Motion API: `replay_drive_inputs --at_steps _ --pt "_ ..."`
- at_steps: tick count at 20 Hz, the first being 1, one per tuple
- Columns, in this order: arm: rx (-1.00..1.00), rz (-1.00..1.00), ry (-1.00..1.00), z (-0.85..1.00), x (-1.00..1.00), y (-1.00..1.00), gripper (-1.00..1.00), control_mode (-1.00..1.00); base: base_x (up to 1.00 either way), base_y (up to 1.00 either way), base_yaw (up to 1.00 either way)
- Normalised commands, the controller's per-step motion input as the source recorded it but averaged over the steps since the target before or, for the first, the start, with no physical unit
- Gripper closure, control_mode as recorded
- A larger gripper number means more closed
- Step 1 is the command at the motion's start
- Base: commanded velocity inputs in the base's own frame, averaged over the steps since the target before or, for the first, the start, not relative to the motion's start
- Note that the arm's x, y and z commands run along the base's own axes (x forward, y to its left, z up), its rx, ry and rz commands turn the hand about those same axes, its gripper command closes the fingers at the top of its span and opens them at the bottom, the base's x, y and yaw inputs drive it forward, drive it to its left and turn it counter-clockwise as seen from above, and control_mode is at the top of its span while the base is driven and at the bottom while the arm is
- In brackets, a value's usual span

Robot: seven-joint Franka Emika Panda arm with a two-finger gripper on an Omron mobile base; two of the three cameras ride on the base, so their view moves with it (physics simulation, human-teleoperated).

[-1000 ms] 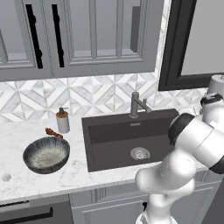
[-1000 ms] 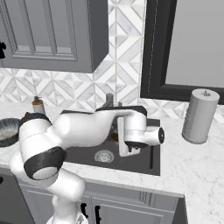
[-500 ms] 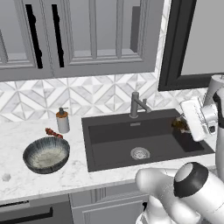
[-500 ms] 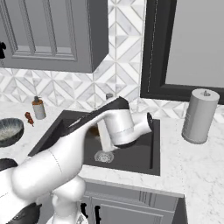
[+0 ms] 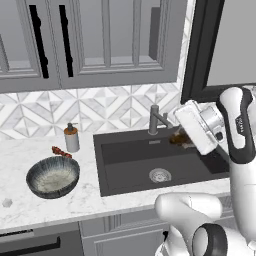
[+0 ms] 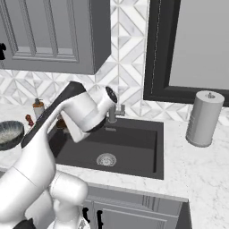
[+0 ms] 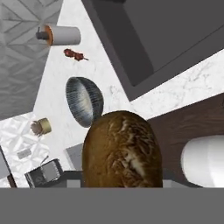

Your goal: Pick the mushroom from the sink and place it in the bowl. Then pick the bowl and place it in the microwave. Then close the microwave door and press the start button.

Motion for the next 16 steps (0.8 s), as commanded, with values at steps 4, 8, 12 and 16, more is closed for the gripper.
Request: replay_drive_inputs --at_steps 4,8,12,16 --pt "-0.12 0.21 0.15 0.23 -0.01 1.00 1.00 -1.00 0.00 0.00 0.00" --pt "-0.14 0.18 0.17 0.00 -0.04 1.00 1.00 -1.00 0.00 0.00 0.00" --pt "-0.22 0.19 0.14 0.00 0.04 1.00 1.00 -1.00 0.00 0.00 0.00" --pt "-0.21 0.20 0.14 0.00 0.06 1.00 1.00 -1.00 0.00 0.00 0.00"
